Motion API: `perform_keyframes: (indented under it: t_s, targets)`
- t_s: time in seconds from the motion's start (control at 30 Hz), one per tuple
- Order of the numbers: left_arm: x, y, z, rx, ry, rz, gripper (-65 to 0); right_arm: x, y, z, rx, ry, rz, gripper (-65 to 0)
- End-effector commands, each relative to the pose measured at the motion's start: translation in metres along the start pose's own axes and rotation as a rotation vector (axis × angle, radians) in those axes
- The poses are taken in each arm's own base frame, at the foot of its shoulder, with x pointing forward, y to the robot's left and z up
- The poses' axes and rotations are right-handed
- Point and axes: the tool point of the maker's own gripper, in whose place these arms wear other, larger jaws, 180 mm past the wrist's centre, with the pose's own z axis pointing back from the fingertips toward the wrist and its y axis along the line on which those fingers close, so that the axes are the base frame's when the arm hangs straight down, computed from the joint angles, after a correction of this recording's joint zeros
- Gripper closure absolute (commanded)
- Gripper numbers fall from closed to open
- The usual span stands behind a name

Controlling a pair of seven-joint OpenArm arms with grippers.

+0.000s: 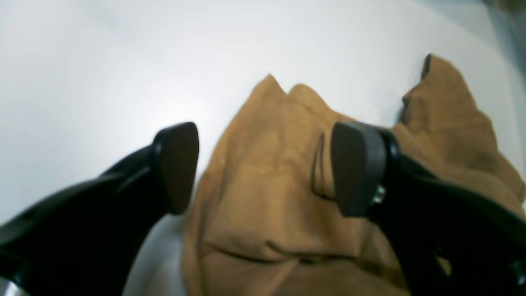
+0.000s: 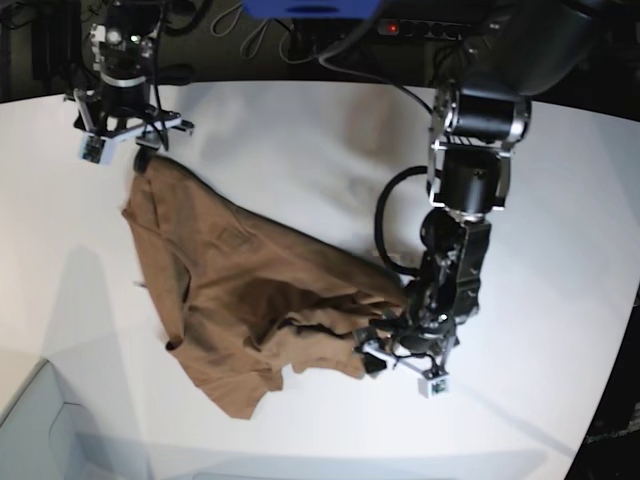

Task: Layout the t-shirt on the table in an organized manner, then fold the t-shirt properly
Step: 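Grasp the shirt edge with the left gripper and pull it outward, then release the shirt with both grippers and raise them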

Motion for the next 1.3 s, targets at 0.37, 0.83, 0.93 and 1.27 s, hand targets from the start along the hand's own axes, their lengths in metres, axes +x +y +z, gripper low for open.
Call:
perform_keyframes:
  t_s: [0.37, 0.83, 0.93, 1.27]
  targets:
    - [0.006, 0.020, -0.004, 0.040, -0.003, -0.006, -48.7, 0.012, 0.001, 0.002, 0.003, -0.047, 0.000, -34.2]
    - [-0.024, 0.040, -0.012, 0.079, -0.005, 0.017, -15.9, 0.013, 0.000, 0.001, 0.001, -0.050, 0.000, -34.2]
    - [-0.032, 0.044, -0.011, 0.089, 0.011, 0.021, 0.0, 0.014, -0.002, -0.002, 0.000, -0.052, 0.013, -34.2]
    - [-0.020, 0.081, 0.048, 0.023, -0.086, 0.224, -0.1, 0.015, 0.005, -0.022, 0.017, -0.050, 0.005, -34.2]
